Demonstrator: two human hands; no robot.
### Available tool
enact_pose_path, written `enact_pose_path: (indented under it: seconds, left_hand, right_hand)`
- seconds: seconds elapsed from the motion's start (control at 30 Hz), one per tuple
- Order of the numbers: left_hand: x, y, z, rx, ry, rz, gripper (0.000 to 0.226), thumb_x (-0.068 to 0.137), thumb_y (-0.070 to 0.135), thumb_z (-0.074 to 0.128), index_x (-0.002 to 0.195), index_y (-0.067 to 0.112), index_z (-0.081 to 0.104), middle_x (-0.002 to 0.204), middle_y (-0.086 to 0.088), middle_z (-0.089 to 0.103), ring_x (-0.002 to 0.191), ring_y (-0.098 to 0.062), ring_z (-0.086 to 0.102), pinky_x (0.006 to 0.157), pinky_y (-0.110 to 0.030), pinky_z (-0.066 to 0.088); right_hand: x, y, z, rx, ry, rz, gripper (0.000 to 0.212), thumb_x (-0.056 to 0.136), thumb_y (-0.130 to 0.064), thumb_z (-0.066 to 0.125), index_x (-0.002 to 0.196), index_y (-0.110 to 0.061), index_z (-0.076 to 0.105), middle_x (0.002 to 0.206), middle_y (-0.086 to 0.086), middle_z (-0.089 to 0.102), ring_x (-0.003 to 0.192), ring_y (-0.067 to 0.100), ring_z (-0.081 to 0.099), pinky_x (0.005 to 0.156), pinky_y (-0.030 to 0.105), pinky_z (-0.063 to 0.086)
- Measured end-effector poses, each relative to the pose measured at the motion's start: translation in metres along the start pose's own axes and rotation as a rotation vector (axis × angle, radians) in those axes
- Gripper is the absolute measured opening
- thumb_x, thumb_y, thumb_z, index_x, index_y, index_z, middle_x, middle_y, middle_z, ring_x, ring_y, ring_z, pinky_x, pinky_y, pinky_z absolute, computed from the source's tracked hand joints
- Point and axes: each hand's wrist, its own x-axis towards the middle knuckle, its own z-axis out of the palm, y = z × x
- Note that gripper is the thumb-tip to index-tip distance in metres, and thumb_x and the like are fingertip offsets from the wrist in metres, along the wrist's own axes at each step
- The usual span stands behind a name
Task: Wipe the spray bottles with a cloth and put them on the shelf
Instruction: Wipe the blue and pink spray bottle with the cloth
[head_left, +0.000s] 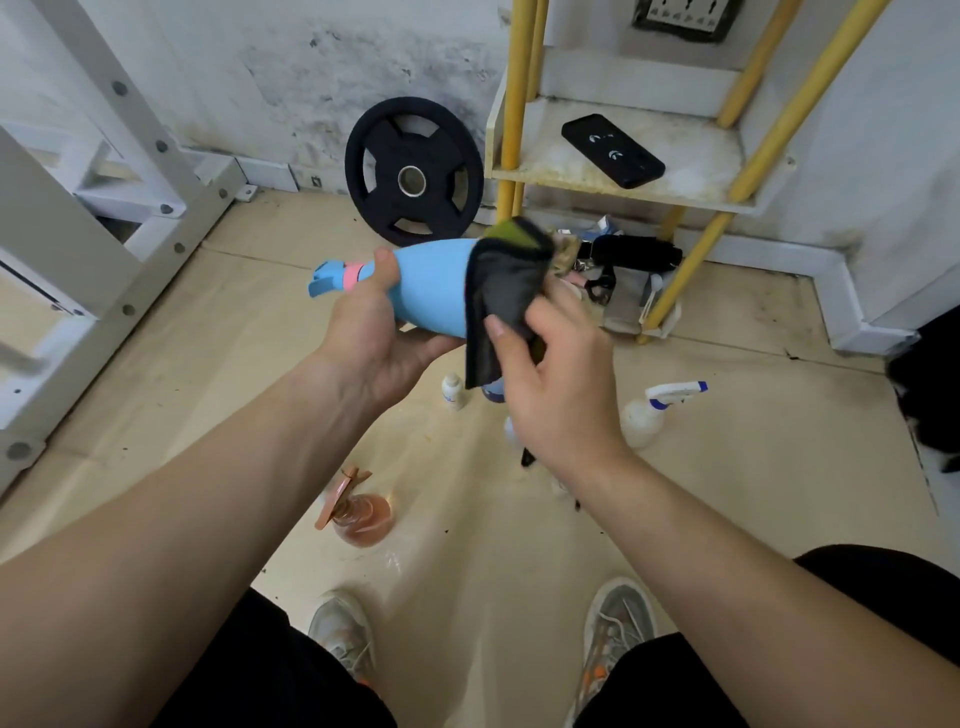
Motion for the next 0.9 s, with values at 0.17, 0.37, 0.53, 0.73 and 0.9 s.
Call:
enact_pose_path:
  seconds: [0.17,0.37,0.53,0.73,0.9]
  left_hand:
    - [0.002,0.004,-0.003,0.084,-0.048,-0.047,0.018,0.103,0.036,0.054,0.115,0.023,0.052,0.128,-0.013,0.064,0.098,-0.032,0.074,0.076,-0.055,0.060]
    - [0.003,0.013,-0.003,0.176,-0.126,-0.052,0.044,0.101,0.036,0.056,0.139,0.013,0.050,0.128,-0.013,0.064,0.106,-0.039,0.070,0.087,-0.063,0.055]
    - [0.002,0.010,-0.003,0.162,-0.171,-0.033,0.044,0.102,0.034,0.054,0.139,0.010,0.051,0.133,-0.011,0.064,0.111,-0.038,0.069,0.094,-0.063,0.052]
    - [0.004,0.007,-0.003,0.067,-0.155,-0.027,0.040,0.103,0.035,0.052,0.134,0.009,0.052,0.133,-0.013,0.063,0.110,-0.038,0.069,0.094,-0.064,0.052]
    - [0.009,0.017,-0.005,0.200,-0.100,0.015,0.044,0.099,0.041,0.059,0.134,0.015,0.056,0.129,-0.010,0.065,0.108,-0.030,0.071,0.090,-0.055,0.057]
  right_hand:
    - [0.004,-0.002,-0.001,-0.064,0.015,-0.057,0.046,0.091,0.003,0.057,0.134,-0.010,0.065,0.144,0.005,0.059,0.133,0.016,0.052,0.115,0.021,0.034]
    - [0.023,-0.007,-0.012,0.189,0.085,0.227,0.042,0.096,-0.006,0.058,0.135,-0.019,0.066,0.135,-0.008,0.066,0.129,0.003,0.056,0.111,0.029,0.045]
    - [0.028,-0.002,-0.015,0.254,0.116,0.409,0.034,0.100,-0.018,0.057,0.128,-0.032,0.070,0.111,-0.018,0.074,0.110,-0.001,0.065,0.097,0.026,0.052]
    - [0.024,0.014,-0.009,0.373,0.088,0.696,0.019,0.100,-0.030,0.062,0.097,-0.019,0.076,0.084,-0.009,0.073,0.086,0.012,0.066,0.083,0.033,0.051]
    - [0.023,0.017,-0.007,0.587,0.024,0.902,0.018,0.099,-0.026,0.065,0.092,-0.012,0.074,0.096,0.006,0.078,0.100,0.025,0.072,0.100,0.050,0.054]
